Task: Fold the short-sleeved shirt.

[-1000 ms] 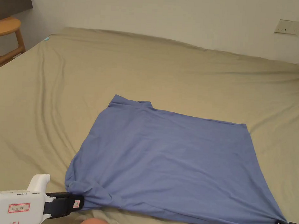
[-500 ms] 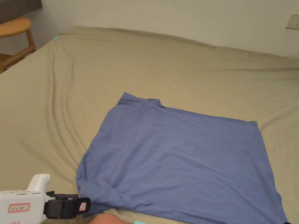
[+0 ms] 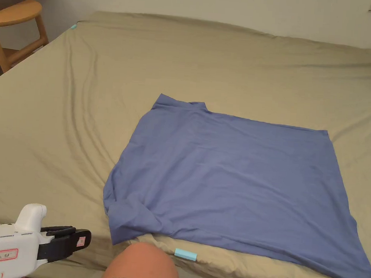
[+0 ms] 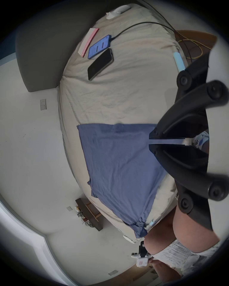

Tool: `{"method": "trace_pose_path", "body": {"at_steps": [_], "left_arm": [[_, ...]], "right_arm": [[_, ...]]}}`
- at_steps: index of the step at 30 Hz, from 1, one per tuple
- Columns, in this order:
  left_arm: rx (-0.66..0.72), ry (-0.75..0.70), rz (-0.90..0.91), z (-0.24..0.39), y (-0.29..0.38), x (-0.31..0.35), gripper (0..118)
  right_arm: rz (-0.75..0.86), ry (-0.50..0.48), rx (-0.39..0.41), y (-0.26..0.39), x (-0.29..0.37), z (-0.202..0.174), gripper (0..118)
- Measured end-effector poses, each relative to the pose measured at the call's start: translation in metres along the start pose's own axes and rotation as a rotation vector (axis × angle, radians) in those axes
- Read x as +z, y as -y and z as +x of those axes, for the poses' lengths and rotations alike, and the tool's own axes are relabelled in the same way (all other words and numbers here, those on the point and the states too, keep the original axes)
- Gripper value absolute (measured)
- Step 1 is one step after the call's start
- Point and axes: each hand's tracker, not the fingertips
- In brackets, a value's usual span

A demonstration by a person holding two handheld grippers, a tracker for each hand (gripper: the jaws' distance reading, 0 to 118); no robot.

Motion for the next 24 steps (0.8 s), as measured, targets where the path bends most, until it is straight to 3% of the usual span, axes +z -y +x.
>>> {"method": "trace_pose_path", "body": {"at_steps": [2, 4, 16, 17, 19, 22, 24], "left_arm": [[0.042, 0.086, -0.006, 0.001, 0.004, -0.002, 0], [-0.006, 0.030, 0.013, 0.012, 0.005, -0.006, 0], [-0.041, 0.003, 0.051, 0.013, 0.003, -0.040, 4], [-0.028, 0.017, 0.040, 0.011, 0.002, -0.042, 12], [-0.018, 0.002, 0.033, 0.007, 0.001, -0.048, 55], [-0.016, 0.011, 0.008, 0.006, 0.001, -0.054, 68], [-0.054, -0.027, 0.009, 0.011, 0.002, -0.058, 69]], "right_arm": [[0.011, 0.019, 0.021, 0.007, 0.004, -0.007, 0], [0.000, 0.011, 0.019, 0.010, 0.007, -0.009, 0], [0.037, 0.029, -0.001, 0.006, 0.034, -0.003, 0], [0.040, 0.032, -0.003, 0.005, 0.036, -0.002, 0], [0.049, 0.031, -0.011, 0.004, 0.040, -0.001, 0], [0.062, 0.038, -0.025, 0.002, 0.044, 0.000, 0], [0.069, 0.033, -0.037, 0.002, 0.046, 0.002, 0]]}}
